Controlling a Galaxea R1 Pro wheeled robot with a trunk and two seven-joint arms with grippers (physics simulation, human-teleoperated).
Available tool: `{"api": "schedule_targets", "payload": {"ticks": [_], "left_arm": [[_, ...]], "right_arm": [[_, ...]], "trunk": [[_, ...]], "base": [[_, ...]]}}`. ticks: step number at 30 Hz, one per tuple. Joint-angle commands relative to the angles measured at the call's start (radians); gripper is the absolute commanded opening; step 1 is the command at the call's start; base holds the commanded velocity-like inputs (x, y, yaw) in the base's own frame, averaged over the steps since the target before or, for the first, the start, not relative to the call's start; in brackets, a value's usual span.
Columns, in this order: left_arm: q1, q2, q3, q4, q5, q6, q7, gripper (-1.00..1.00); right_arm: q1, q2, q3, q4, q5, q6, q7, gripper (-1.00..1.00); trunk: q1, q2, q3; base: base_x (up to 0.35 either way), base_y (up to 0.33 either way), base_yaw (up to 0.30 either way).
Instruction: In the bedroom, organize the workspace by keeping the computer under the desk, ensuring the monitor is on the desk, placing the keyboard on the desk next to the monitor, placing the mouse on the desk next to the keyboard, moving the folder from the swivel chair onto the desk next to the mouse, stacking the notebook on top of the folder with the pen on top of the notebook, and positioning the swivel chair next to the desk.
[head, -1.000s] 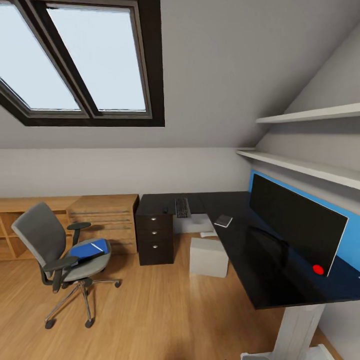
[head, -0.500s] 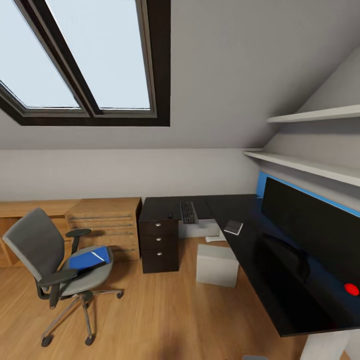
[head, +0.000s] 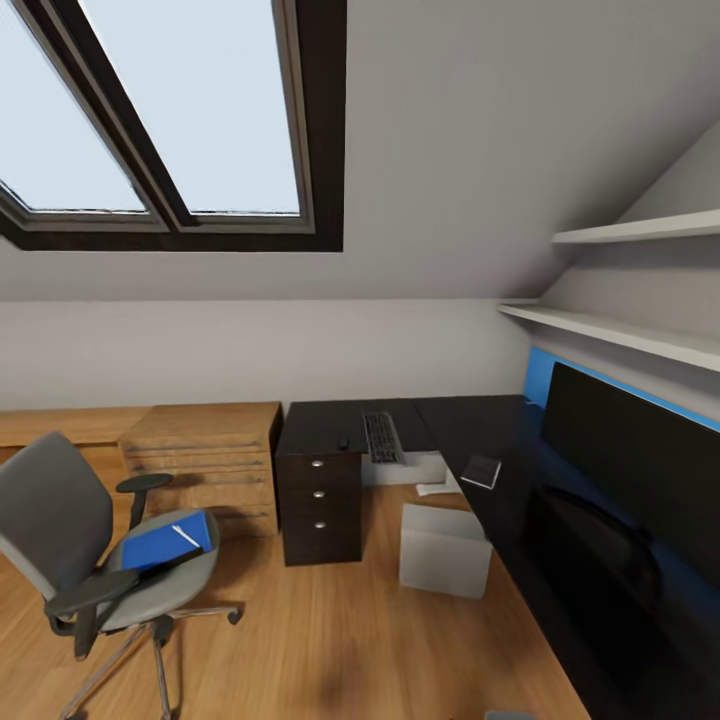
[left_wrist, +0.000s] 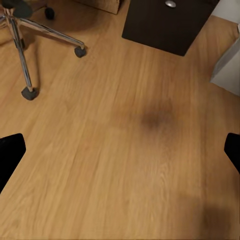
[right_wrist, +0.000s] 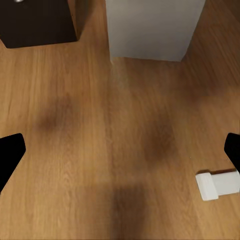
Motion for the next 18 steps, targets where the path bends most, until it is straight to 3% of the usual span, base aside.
{"api": "schedule_targets", "payload": {"ticks": [1, 13, 18], "left_arm": [[0.0, 0.0, 0.003, 0.001, 0.011, 0.0, -0.01, 1.0], [0.0, 0.0, 0.003, 0.001, 0.011, 0.0, -0.009, 1.0], [0.0, 0.0, 0.004, 0.001, 0.011, 0.0, -0.009, 1.0]], "right_arm": [[0.0, 0.0, -0.008, 0.001, 0.008, -0.003, -0.003, 1.0], [0.0, -0.001, -0.008, 0.0, 0.009, -0.003, -0.004, 1.0], [0.0, -0.001, -0.008, 0.001, 0.009, -0.003, -0.004, 1.0]], "trunk": [[0.001, -0.001, 0.0], [0.001, -0.001, 0.0], [0.001, -0.001, 0.0]], "base": [[0.331, 0.004, 0.0], [0.331, 0.004, 0.0], [0.332, 0.11, 0.0]]}}
